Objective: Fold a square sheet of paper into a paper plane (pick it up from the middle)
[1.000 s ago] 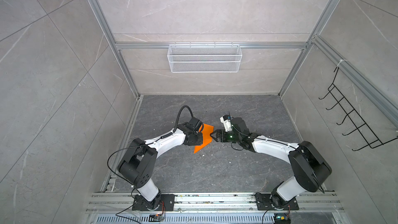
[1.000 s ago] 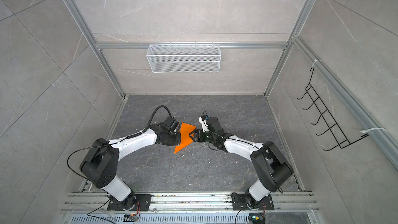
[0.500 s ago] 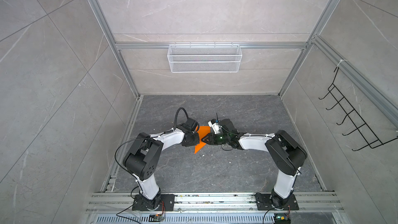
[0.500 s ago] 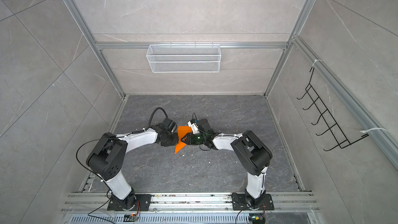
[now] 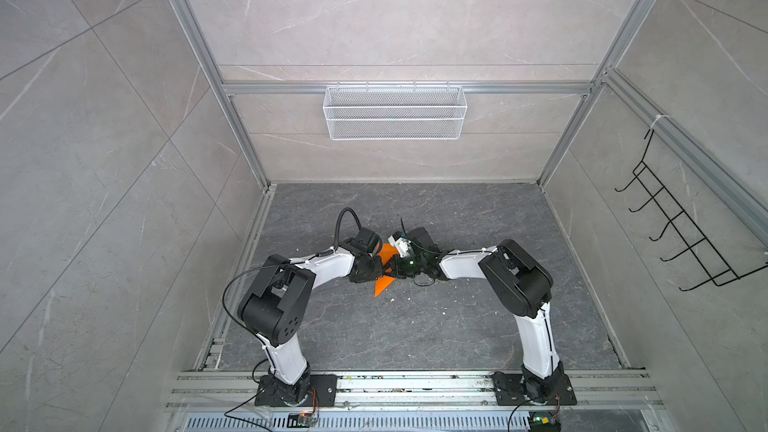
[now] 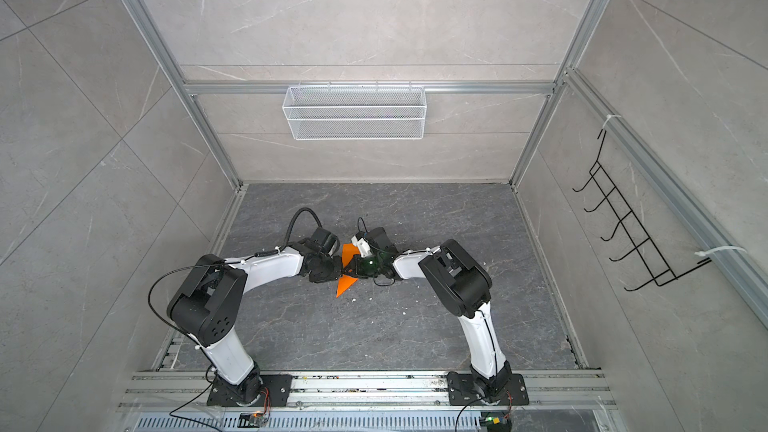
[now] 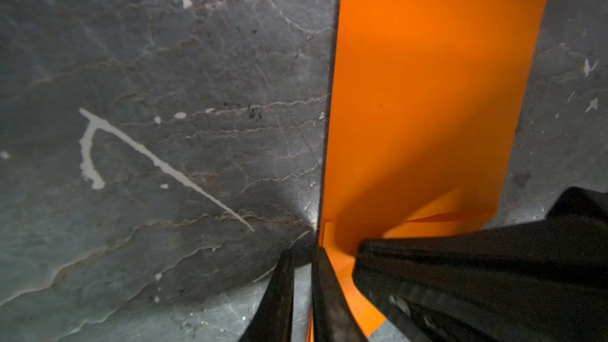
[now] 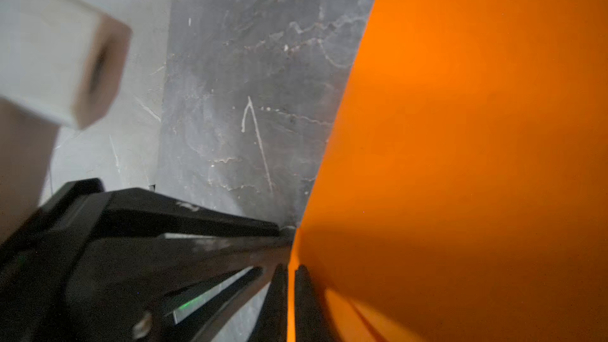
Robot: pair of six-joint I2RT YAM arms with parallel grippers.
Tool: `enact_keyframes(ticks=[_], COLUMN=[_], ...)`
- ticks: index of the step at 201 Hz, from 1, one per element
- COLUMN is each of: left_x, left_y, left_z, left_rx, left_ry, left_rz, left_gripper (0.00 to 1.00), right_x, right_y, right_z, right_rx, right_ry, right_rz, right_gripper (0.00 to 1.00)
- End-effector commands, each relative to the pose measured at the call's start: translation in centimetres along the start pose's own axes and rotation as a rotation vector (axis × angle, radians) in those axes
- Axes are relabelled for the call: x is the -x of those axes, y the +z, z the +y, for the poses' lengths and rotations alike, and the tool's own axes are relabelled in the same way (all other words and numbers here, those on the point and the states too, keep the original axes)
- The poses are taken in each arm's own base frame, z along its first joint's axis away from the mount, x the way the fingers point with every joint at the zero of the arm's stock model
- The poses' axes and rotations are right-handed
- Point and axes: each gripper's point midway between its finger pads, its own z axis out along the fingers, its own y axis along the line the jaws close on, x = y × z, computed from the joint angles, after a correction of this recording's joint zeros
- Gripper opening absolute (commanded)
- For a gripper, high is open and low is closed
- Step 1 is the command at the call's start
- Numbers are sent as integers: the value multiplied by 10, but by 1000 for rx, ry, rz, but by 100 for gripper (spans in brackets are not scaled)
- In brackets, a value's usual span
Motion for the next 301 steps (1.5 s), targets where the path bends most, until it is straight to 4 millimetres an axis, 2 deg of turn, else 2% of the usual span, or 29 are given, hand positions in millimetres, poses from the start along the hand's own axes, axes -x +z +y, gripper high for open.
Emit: enact_keyframes(ticks=[1, 31, 58, 97, 127, 169, 195, 233, 263, 301], left_x=[2, 7, 4, -9, -22, -32, -36, -38, -45, -55], left_y=[-9, -29, -41, -51, -49, -26, -9, 11, 24, 33], left_z=[-3, -14, -39, -79, -106, -125, -124, -110, -96, -83], left_rx=[-29, -94, -246, -476, -600, -604, -575, -462, -378, -304], left_ry=[-5, -4, -6, 8, 7, 17, -6, -24, -29, -24], left_rz=[-9, -49, -63, -63, -44, 29, 81, 117, 155, 204], left_gripper=[14, 18, 26, 27, 24, 13, 7, 0, 0, 0], right_x=[-7, -17, -21, -28, -35, -35, -34, -29, -21, -27], right_y=[7, -4, -33, -77, -96, -95, -94, -97, -99, -91], right_z=[-21, -51, -76, -91, -95, -90, -87, -78, -60, -41], right_rx=[-82, -188, -240, -260, -257, -213, -187, -156, -109, -31], right_ry=[62, 152, 264, 436, 554, 592, 583, 494, 351, 195], right_rz=[14, -23, -139, -309, -390, -395, -386, -375, -322, -224], right_gripper=[10, 10, 10, 10, 11, 11, 11, 12, 12, 13])
